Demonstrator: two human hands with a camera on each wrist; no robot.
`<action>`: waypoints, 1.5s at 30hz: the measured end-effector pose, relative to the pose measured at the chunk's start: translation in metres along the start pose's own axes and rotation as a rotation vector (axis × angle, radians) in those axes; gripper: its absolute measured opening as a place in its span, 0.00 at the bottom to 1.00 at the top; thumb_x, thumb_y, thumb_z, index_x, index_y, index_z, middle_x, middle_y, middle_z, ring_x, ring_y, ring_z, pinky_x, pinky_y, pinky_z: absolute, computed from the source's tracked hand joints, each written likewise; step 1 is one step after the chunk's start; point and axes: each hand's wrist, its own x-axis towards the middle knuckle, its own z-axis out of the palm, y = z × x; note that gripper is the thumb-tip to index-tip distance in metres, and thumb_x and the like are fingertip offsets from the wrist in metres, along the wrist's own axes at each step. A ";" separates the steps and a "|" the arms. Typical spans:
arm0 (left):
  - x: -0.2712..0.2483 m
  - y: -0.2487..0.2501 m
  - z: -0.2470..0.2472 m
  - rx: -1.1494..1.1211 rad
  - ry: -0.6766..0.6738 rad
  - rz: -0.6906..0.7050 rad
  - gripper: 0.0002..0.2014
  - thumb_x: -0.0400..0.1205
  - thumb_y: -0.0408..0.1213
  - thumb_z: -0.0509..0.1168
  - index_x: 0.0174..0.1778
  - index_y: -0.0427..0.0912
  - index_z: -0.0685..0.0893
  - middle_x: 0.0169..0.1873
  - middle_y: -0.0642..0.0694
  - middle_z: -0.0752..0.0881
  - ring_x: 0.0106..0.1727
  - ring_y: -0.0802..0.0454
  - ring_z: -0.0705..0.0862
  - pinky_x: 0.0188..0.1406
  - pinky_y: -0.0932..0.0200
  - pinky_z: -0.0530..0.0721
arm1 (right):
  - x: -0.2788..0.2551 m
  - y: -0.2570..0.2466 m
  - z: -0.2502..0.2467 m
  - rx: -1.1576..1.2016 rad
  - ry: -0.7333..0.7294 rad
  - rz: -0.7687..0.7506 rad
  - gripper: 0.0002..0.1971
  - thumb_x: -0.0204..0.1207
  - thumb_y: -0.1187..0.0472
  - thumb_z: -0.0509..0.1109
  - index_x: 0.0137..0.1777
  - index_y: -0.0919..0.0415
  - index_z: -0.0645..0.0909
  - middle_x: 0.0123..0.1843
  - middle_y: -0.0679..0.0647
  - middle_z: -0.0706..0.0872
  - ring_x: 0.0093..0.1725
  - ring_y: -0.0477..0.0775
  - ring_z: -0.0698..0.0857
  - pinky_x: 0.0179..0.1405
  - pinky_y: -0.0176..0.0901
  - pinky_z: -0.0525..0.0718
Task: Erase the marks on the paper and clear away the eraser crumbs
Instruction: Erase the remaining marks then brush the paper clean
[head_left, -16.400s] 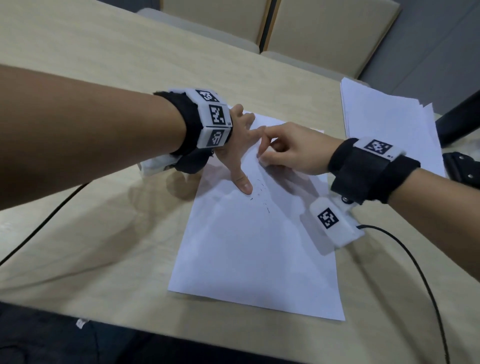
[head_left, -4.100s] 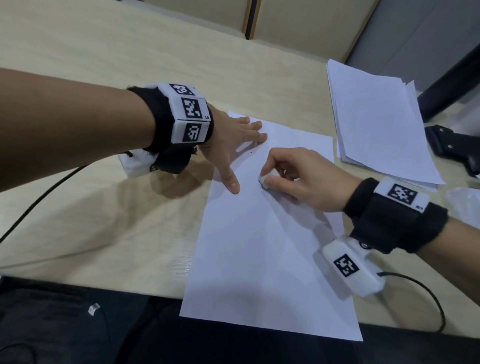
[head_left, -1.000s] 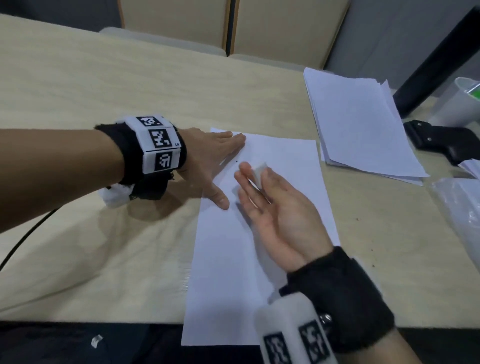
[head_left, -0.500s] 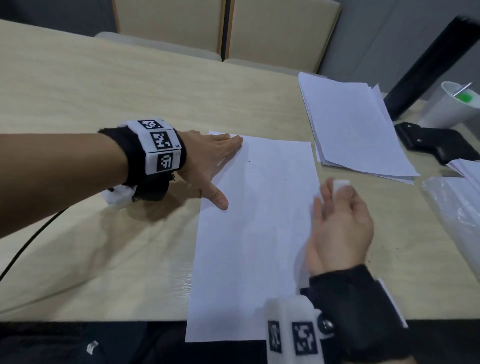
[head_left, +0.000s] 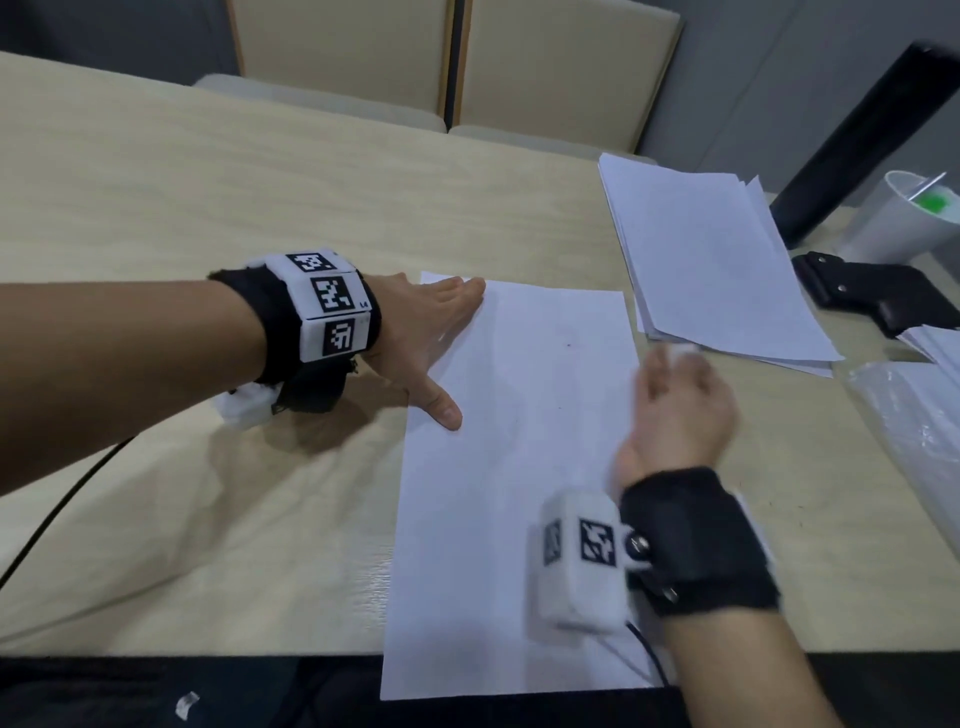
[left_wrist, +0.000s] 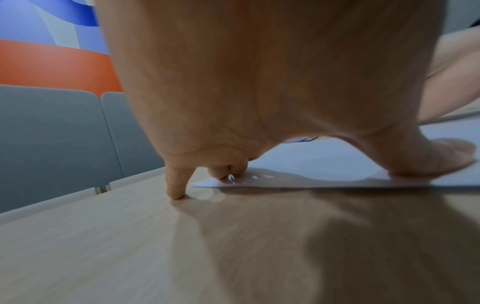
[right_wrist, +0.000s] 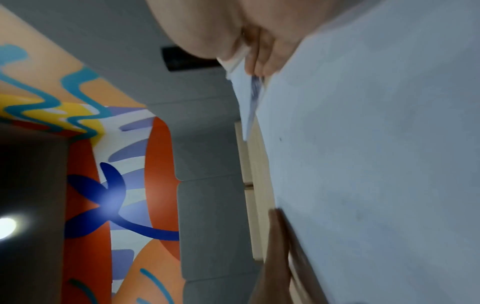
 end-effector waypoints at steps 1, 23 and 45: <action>0.000 0.000 0.000 -0.005 -0.003 0.000 0.76 0.48 0.85 0.60 0.82 0.51 0.28 0.85 0.54 0.36 0.87 0.52 0.45 0.84 0.39 0.50 | 0.003 -0.007 -0.012 -0.051 0.080 -0.087 0.07 0.85 0.65 0.60 0.45 0.58 0.75 0.48 0.59 0.83 0.44 0.51 0.86 0.48 0.39 0.84; -0.001 0.000 0.000 0.002 -0.001 0.024 0.74 0.55 0.82 0.64 0.83 0.47 0.28 0.85 0.55 0.35 0.85 0.59 0.38 0.84 0.40 0.45 | -0.045 0.002 0.030 -0.230 -0.296 0.059 0.05 0.85 0.59 0.63 0.54 0.59 0.79 0.51 0.53 0.85 0.48 0.49 0.80 0.54 0.44 0.77; -0.002 0.003 -0.001 0.062 -0.012 0.030 0.70 0.59 0.80 0.63 0.84 0.48 0.31 0.84 0.54 0.31 0.85 0.58 0.35 0.84 0.38 0.46 | -0.081 0.004 -0.001 0.028 -0.388 0.580 0.07 0.86 0.63 0.62 0.57 0.66 0.78 0.65 0.67 0.87 0.63 0.58 0.87 0.72 0.52 0.79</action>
